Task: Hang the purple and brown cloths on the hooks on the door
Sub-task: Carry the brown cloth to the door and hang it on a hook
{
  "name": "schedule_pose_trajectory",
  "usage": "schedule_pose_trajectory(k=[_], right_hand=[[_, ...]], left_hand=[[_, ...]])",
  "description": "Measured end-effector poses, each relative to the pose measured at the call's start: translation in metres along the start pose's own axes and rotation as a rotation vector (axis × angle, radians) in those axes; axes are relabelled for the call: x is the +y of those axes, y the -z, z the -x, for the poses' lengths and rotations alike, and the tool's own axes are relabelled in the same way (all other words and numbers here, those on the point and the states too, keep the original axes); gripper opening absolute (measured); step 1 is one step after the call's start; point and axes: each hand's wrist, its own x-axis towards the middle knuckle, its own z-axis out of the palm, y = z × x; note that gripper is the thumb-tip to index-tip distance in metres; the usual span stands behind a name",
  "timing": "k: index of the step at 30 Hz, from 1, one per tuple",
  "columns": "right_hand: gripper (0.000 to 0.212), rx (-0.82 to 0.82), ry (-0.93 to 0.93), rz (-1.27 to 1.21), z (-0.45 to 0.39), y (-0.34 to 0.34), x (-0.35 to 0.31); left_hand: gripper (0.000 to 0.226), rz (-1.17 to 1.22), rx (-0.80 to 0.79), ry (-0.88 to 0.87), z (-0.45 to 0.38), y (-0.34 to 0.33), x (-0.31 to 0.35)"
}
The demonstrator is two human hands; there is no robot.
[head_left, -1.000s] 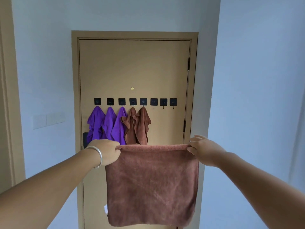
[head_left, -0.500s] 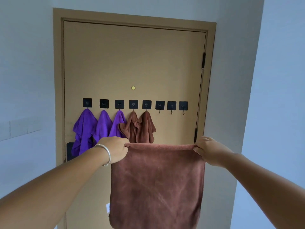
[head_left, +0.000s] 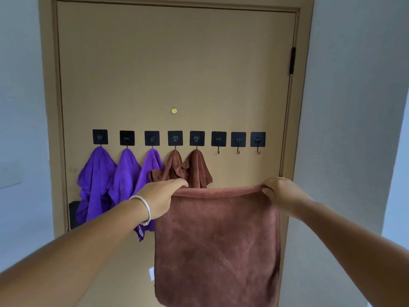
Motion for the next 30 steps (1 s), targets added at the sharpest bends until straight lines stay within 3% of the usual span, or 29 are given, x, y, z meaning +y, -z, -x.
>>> schedule_pose_trajectory(k=[3,7,11,14,19,23,30], right_hand=[[0.028,0.074,0.022,-0.050,-0.040,-0.016,0.020],[0.030,0.115,0.040,-0.091,-0.093,-0.032,0.047],[0.031,0.118,0.069,-0.139,-0.140,-0.047,0.067],[0.035,0.110,0.115,-0.125,-0.169,-0.053,0.071],[0.046,0.102,0.393,0.161,-0.209,-0.056,0.062],[0.055,0.160,0.325,0.269,-0.239,-0.059,0.052],[0.037,0.189,0.167,0.411,-0.272,-0.065,0.023]], left_hand=[[0.074,-0.103,0.058,-0.069,-0.038,-0.013,-0.006],[0.078,-0.309,0.094,-0.181,-0.088,-0.023,-0.014],[0.054,-0.340,-0.002,-0.236,-0.126,-0.038,-0.029],[0.054,-0.437,-0.029,-0.273,-0.151,-0.049,-0.036],[0.060,-0.488,0.004,-0.094,-0.190,-0.055,-0.033],[0.075,-0.512,0.054,0.070,-0.222,-0.056,-0.022],[0.045,-0.508,0.027,0.155,-0.281,-0.060,-0.013]])
